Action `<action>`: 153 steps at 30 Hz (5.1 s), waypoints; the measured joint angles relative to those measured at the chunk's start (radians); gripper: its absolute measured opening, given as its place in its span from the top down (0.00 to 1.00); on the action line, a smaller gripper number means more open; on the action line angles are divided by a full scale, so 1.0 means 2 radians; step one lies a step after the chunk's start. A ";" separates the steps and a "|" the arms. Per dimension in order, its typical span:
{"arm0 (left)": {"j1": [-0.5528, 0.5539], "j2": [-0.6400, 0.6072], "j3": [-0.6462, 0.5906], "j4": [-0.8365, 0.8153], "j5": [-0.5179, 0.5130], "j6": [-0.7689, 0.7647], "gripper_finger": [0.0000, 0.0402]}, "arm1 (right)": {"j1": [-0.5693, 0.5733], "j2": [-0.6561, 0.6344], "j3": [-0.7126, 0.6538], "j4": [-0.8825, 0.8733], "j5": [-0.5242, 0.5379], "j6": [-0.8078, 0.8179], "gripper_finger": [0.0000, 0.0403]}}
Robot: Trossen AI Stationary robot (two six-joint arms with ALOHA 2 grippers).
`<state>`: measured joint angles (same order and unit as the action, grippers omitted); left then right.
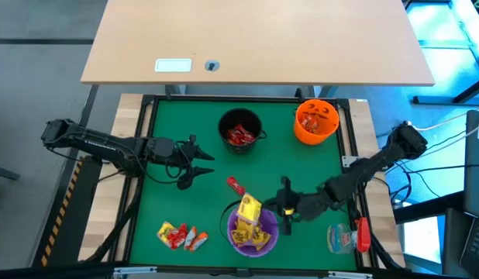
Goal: Sort candy
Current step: Put the yellow candy into the purple bucket, then put the red candy into the black bucket
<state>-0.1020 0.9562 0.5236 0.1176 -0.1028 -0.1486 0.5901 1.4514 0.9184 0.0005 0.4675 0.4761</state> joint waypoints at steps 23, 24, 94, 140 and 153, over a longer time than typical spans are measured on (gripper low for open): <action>0.004 0.003 0.000 0.128 -0.056 0.054 0.52 | 0.039 0.011 0.000 0.025 0.005 0.044 1.00; 0.006 0.003 0.000 0.129 -0.056 0.054 0.52 | 0.039 0.011 0.000 0.026 0.004 0.040 1.00; -0.014 0.370 0.123 0.005 0.041 0.181 0.41 | 0.035 0.000 0.098 -0.089 0.151 -0.057 0.51; 0.001 0.423 0.128 0.017 0.021 0.115 0.99 | 0.036 -0.001 0.097 -0.088 0.141 -0.071 0.51; -0.020 0.259 0.175 -0.164 -0.094 0.136 1.00 | 0.036 -0.001 0.097 -0.091 0.141 -0.044 0.51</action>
<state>-0.1421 1.4740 0.8732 -0.2105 -0.2900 0.1236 0.6613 1.4502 1.1133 -0.1813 0.7502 0.3881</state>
